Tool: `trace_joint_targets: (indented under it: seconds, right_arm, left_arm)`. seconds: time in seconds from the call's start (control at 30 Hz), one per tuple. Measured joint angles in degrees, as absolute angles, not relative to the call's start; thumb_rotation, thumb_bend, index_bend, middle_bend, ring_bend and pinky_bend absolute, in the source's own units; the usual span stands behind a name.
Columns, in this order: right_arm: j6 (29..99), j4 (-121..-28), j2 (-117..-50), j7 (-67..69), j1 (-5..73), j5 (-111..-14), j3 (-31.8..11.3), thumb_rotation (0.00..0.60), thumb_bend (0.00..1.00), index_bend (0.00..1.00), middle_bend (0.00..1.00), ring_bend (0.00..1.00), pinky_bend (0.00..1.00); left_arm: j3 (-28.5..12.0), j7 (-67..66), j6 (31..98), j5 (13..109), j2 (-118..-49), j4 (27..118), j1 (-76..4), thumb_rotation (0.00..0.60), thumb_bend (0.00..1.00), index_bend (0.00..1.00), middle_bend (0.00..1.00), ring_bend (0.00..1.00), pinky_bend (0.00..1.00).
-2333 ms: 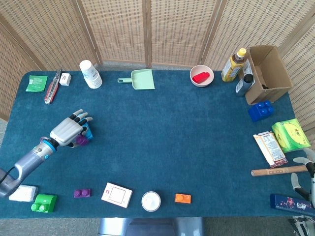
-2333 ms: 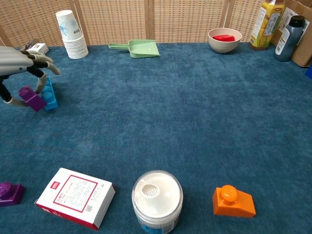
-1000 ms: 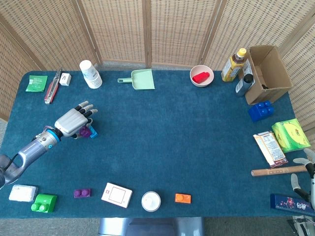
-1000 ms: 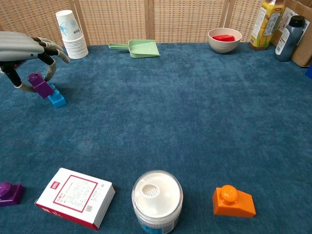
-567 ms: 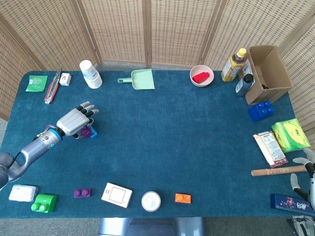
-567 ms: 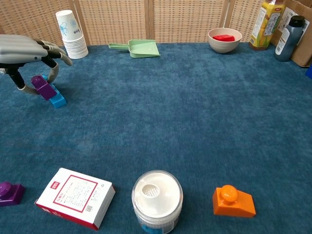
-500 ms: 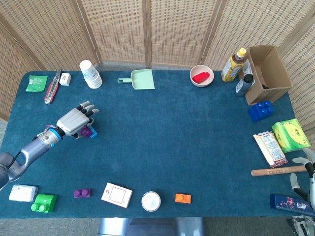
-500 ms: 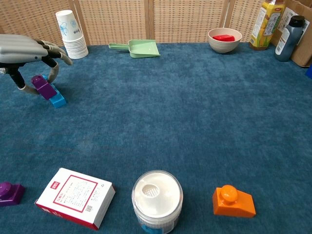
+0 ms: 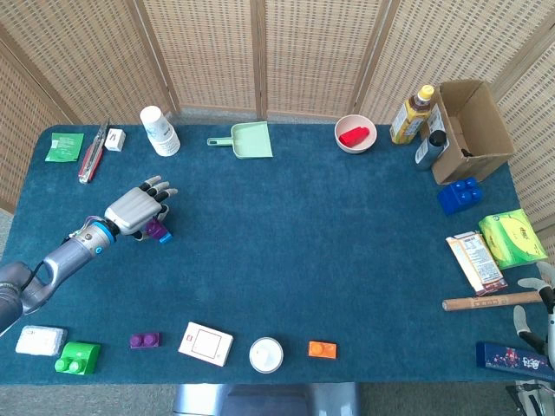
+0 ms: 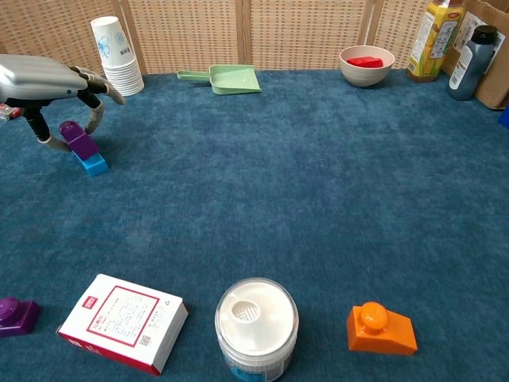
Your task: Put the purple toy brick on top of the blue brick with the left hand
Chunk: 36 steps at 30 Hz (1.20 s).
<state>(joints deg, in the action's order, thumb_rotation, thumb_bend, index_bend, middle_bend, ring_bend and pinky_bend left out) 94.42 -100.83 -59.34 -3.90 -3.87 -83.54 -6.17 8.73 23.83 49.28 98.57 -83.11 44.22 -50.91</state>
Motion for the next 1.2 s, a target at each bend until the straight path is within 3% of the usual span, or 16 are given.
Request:
trace_joint_targets:
  seconds: [1.2]
  right_arm:
    - [94.42,-100.86,-59.31,-3.85,-4.07,-83.24,-6.35,0.6,0.39,0.35,0.19,0.04,0.19]
  left_arm:
    - [9.58,24.91,41.6,96.59,-79.2,50.77,-55.25,0.6,0.32,0.61,0.08,0.0,0.0]
